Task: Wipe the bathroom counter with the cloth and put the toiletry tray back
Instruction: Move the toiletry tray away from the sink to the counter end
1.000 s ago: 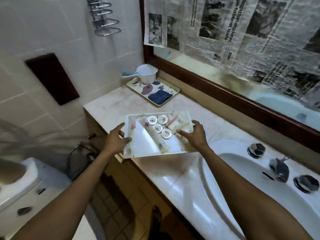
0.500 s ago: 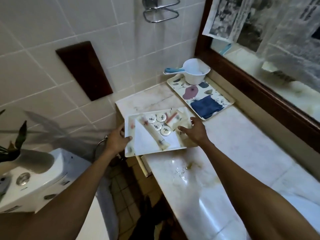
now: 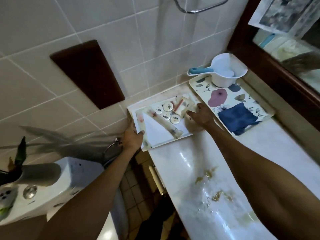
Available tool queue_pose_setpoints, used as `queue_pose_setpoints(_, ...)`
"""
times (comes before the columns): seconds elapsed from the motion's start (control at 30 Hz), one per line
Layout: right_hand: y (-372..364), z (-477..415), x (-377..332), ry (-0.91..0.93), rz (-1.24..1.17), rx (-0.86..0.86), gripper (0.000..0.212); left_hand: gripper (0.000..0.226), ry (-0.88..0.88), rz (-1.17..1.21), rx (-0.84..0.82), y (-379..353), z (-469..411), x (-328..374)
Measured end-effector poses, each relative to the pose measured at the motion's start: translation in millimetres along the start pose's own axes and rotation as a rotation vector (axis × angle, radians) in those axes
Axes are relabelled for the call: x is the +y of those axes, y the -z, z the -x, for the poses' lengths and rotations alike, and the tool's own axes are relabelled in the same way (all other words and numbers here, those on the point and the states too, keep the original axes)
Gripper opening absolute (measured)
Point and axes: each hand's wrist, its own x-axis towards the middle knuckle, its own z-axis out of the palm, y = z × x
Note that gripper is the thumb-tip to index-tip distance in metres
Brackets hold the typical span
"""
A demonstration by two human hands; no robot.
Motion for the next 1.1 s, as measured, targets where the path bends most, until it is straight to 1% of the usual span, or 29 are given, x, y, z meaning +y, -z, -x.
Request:
queue_pose_setpoints(0.07,-1,-13,-8,0.004,0.006,-0.022,0.061,0.063,0.002,-0.013,0.027,-2,-7,3)
queue_pose_setpoints(0.2,-3,-31,-24,0.004,-0.032,-0.038,0.062,0.062,-0.020,-0.058,0.049,-1,-16,9)
queue_pose_setpoints(0.33,-6,-46,-35,0.024,-0.053,-0.042,0.072,0.065,-0.026,-0.063,0.037,4,-23,13)
queue_pose_setpoints(0.6,-18,-60,-37,0.059,-0.066,-0.023,0.068,0.067,-0.057,-0.120,0.027,8,-41,5)
queue_pose_setpoints(0.7,-17,-63,-31,0.085,-0.056,-0.032,0.068,0.059,-0.062,-0.140,0.014,10,-41,8)
queue_pose_setpoints(0.77,-15,-63,-30,0.105,-0.052,-0.042,0.069,0.053,-0.072,-0.236,0.061,12,-40,12)
queue_pose_setpoints(0.87,-9,-54,-32,0.171,-0.075,0.004,0.067,0.054,-0.110,-0.388,0.213,10,-42,20)
queue_pose_setpoints(0.93,-2,-41,-33,0.217,-0.110,0.075,0.060,0.051,-0.188,-0.384,0.266,1,-42,34)
queue_pose_setpoints(1.0,7,-25,-25,0.268,-0.142,0.156,0.052,0.042,-0.327,-0.305,0.278,-16,-37,52)
queue_pose_setpoints(1.03,12,-16,-16,0.285,-0.147,0.192,0.048,0.037,-0.396,-0.253,0.263,-28,-34,61)
queue_pose_setpoints(1.1,24,3,7,0.281,-0.151,0.269,0.040,0.030,-0.483,-0.167,0.179,-58,-25,79)
